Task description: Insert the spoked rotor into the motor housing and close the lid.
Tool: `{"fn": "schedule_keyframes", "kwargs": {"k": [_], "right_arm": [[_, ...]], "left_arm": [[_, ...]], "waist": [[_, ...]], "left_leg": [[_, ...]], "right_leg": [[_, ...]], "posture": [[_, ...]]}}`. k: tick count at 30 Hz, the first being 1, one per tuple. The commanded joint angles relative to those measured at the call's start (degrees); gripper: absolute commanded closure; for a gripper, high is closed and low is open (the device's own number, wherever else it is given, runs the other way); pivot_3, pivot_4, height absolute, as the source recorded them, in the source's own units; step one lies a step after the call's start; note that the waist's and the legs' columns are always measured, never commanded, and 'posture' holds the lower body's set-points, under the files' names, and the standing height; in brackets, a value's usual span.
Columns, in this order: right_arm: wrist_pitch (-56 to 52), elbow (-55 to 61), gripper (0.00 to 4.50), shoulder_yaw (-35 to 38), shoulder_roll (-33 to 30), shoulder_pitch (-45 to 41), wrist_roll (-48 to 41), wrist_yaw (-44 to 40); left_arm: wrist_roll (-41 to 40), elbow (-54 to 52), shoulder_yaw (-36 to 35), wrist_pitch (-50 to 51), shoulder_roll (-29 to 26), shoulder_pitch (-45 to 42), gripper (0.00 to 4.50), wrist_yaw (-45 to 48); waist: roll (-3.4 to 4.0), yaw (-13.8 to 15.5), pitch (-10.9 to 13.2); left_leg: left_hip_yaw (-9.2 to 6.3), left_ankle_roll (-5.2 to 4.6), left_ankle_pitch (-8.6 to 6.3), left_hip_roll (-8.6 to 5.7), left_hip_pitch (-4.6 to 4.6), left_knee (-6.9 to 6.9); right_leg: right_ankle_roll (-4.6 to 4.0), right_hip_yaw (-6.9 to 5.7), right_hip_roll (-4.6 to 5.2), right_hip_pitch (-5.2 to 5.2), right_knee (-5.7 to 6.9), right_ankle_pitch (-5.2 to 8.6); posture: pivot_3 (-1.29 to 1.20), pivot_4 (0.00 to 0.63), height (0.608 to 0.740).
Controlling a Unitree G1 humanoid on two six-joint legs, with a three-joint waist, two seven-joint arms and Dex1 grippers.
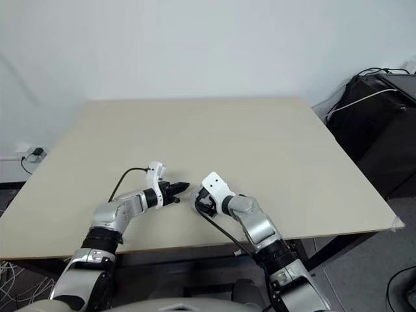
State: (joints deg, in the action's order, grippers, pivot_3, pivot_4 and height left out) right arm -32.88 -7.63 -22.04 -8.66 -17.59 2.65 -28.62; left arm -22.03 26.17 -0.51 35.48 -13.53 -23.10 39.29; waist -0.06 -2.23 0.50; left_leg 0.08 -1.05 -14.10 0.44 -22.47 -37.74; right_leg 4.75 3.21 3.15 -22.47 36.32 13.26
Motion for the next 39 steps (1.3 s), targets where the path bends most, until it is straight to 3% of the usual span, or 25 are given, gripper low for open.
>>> {"fn": "schedule_keyframes", "kwargs": {"k": [1,23,27,39], "right_arm": [[-1.8,-1.0,1.29,-0.5,-0.6,0.8,0.8,0.4],[-1.5,0.4,1.29,0.4,0.3,1.6,-0.3,0.5],[-1.7,3.6,0.03,2.0,0.4,2.4,-1.3,0.9],[-6.2,22.2,0.03,10.0,-3.6,9.6,-5.2,3.0]], "left_arm": [[0.4,0.4,0.8,1.1,0.4,-2.2,4.5,1.3],[4.6,2.1,6.9,5.8,2.5,-3.7,4.5,3.4],[5.2,2.3,7.1,5.8,2.7,-3.6,4.5,3.6],[6.2,2.2,6.9,5.4,3.0,-3.1,4.5,4.3]], "waist": [[0.0,0.0,0.0],[-0.02,0.2,0.0],[-0.02,0.2,0.0],[-0.07,1.0,0.0]], "left_leg": [[0.0,0.0,0.0,0.0,0.0,0.0],[-0.21,0.0,0.0,-0.03,-0.02,0.01],[-0.24,0.0,-0.01,-0.03,-0.04,0.04],[-0.31,0.01,-0.02,-0.11,-0.2,0.16]], "right_leg": [[0.0,0.0,0.0,0.0,0.0,0.0],[0.0,0.0,0.01,0.04,-0.08,0.0],[0.0,0.0,0.01,0.03,-0.14,0.0],[0.06,-0.02,0.05,-0.02,-0.34,0.04]], "posture": [[0.0,0.0,0.74],[0.0,0.0,0.74],[0.0,0.0,0.74],[0.0,0.0,0.74]]}}
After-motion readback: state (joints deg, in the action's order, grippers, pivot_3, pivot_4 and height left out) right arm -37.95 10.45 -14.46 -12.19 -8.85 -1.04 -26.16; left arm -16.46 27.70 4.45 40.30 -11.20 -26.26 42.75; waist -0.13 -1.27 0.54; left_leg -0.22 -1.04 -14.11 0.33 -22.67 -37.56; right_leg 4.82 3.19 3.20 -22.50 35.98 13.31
